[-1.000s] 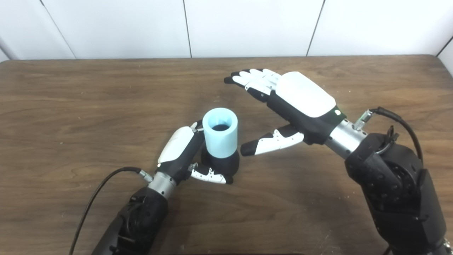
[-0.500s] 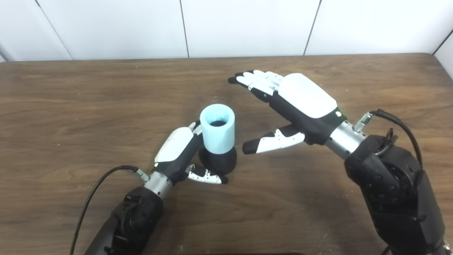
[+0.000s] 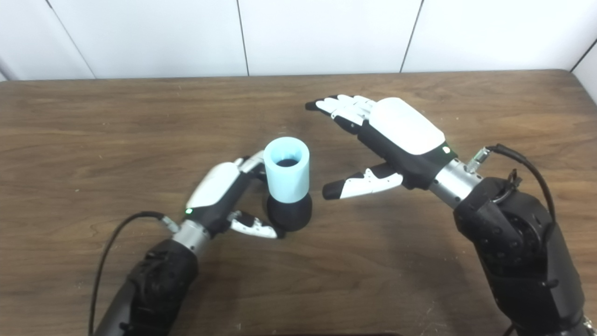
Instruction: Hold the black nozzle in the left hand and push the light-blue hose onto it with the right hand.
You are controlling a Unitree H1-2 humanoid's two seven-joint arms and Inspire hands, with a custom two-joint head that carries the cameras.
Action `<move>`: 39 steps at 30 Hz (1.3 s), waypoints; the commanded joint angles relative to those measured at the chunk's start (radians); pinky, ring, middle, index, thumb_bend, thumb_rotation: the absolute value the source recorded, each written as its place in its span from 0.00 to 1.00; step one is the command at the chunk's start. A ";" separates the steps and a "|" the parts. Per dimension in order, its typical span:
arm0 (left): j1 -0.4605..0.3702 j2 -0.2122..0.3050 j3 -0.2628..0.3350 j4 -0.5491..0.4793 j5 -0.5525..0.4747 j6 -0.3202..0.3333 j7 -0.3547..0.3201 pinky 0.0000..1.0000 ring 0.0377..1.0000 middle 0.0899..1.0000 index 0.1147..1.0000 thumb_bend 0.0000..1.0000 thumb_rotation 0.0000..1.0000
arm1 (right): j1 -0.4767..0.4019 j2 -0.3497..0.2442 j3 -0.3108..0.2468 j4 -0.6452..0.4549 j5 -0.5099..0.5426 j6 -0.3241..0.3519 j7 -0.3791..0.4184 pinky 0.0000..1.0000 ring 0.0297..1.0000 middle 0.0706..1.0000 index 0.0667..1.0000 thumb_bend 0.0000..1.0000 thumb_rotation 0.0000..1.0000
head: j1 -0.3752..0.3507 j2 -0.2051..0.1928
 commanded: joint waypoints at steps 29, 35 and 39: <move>-0.014 0.000 0.328 -0.189 -0.388 0.044 0.072 0.79 0.77 0.77 0.84 0.94 0.05 | 0.000 -0.019 -0.025 0.100 -0.004 -0.007 -0.083 0.91 0.94 0.92 0.92 0.54 1.00 | 0.011 -0.008; 0.005 0.008 0.384 -0.196 -0.443 0.043 0.097 0.85 0.83 0.83 0.84 0.89 0.10 | 0.009 -0.003 -0.045 0.142 0.038 0.010 -0.106 0.90 0.93 0.91 0.92 0.54 1.00 | 0.010 -0.006; 0.048 0.000 0.432 -0.190 -0.496 0.006 0.146 0.86 0.83 0.85 0.84 0.78 0.22 | 0.053 0.052 -0.098 0.161 0.119 0.076 -0.148 0.88 0.92 0.91 0.92 0.48 1.00 | 0.007 -0.008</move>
